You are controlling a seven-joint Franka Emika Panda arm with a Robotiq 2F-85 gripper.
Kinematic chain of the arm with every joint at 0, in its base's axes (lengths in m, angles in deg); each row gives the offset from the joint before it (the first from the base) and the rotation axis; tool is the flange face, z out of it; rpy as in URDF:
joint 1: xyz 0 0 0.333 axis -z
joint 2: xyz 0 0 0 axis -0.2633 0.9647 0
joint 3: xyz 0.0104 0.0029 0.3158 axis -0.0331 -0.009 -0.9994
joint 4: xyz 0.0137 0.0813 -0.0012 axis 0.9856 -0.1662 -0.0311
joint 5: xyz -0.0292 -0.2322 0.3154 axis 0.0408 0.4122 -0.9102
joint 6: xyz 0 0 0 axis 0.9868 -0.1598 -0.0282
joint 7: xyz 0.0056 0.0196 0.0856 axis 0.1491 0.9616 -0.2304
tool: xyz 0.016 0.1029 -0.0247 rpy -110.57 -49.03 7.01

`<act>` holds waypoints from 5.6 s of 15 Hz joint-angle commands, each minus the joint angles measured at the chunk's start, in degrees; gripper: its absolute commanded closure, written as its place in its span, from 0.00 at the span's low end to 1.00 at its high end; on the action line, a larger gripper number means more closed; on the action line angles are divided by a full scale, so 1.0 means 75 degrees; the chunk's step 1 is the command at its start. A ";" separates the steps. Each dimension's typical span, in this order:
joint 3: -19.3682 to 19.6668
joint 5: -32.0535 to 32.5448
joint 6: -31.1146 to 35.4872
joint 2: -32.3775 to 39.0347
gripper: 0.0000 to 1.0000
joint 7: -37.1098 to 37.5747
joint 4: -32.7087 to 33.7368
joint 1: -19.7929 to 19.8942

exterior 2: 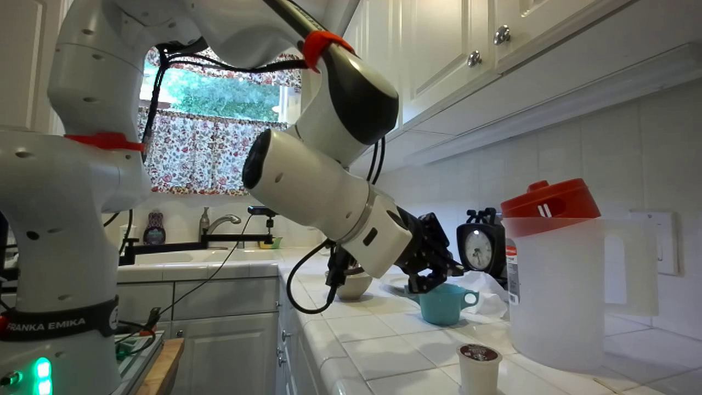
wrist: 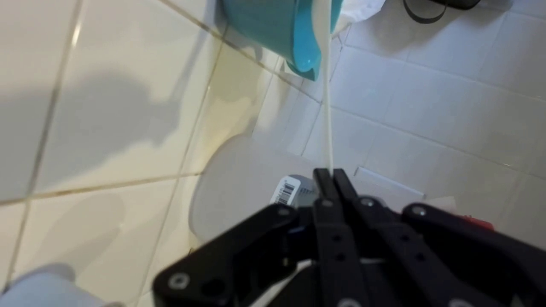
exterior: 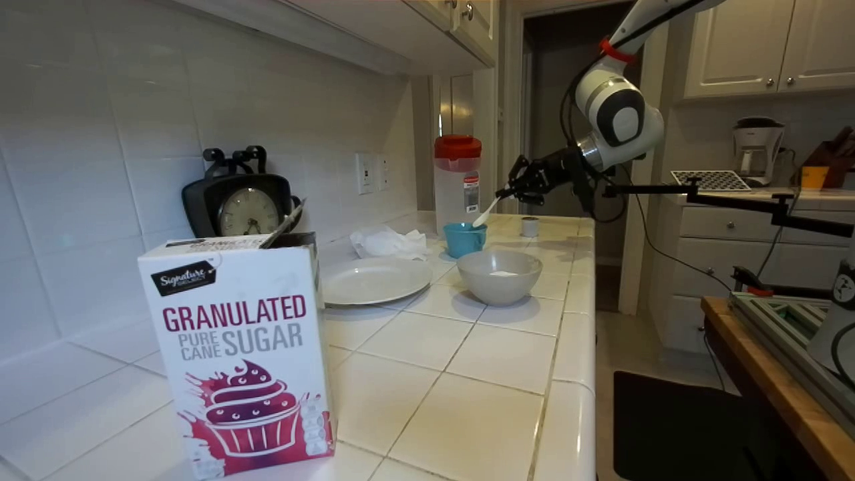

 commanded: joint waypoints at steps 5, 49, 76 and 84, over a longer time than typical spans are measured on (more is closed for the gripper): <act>-0.0062 0.0800 0.0878 -0.0048 0.99 0.0542 0.0336 -0.0089; -0.0969 0.4504 0.3764 -0.0141 0.99 0.1393 0.1357 -0.0961; -0.0892 0.9421 0.4245 0.0803 0.99 0.4876 0.1876 -0.1752; -0.0581 1.1152 0.4206 0.0888 0.99 0.5902 0.2070 -0.1890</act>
